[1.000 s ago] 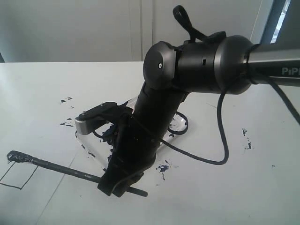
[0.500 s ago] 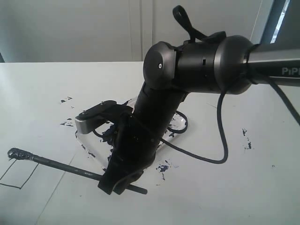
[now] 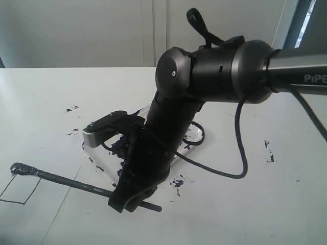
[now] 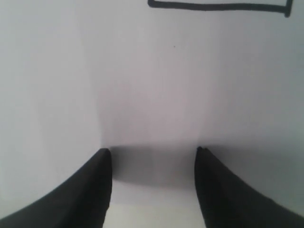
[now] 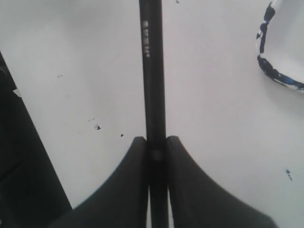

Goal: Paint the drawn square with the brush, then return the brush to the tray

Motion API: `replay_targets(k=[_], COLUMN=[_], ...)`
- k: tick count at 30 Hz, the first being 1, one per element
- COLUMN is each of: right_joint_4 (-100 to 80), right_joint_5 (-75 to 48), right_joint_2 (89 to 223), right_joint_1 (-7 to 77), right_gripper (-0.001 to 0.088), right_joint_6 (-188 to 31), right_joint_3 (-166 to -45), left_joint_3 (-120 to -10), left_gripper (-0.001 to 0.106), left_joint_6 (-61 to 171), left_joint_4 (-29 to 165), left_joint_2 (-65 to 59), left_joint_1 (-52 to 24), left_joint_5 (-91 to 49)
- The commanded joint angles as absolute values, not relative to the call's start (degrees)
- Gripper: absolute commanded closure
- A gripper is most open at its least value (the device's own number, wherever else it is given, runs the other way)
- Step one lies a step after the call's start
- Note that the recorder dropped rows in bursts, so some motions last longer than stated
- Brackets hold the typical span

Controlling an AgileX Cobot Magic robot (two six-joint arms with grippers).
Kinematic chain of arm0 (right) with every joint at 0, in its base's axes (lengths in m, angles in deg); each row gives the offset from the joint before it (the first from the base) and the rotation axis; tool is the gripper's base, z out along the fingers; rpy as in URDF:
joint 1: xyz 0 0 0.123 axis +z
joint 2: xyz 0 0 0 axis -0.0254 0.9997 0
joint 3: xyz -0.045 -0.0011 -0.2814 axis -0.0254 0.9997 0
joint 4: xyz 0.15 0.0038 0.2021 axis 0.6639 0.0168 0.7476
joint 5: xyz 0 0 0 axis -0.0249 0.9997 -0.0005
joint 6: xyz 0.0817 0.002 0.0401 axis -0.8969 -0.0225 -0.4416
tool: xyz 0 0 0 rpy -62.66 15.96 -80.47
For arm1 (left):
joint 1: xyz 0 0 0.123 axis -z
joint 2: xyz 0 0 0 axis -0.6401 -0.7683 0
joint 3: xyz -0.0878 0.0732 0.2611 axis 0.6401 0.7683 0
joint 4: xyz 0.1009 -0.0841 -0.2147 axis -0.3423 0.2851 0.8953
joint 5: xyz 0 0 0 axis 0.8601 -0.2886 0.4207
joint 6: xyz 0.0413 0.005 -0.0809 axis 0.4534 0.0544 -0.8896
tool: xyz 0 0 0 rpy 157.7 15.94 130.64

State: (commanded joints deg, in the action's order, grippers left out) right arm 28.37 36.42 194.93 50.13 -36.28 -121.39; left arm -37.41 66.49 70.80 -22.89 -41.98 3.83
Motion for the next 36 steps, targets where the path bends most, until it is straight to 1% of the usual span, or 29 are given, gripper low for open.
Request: replay_targets(k=[19, 31, 36], right_joint_4=[26.9, 27.1, 27.1], right_joint_5=[37.8, 38.0, 38.6], right_joint_2=[197.1, 198.9, 198.9], right_joint_1=[50.1, 50.1, 50.1], right_gripper=[0.0868, 0.0868, 0.0868], right_joint_6=[-36.3, -36.3, -36.3], right_joint_3=[-121.5, -122.6, -122.6], left_joint_3=[-37.4, -37.4, -37.4], left_gripper=[0.048, 0.048, 0.053], left_joint_6=[69.1, 78.1, 80.6], left_joint_4=[72.3, 69.2, 69.1], left_joint_2=[-22.7, -22.8, -23.2], left_joint_1=[-42.0, -42.0, -42.0], left_joint_5=[4.3, 3.0, 0.8])
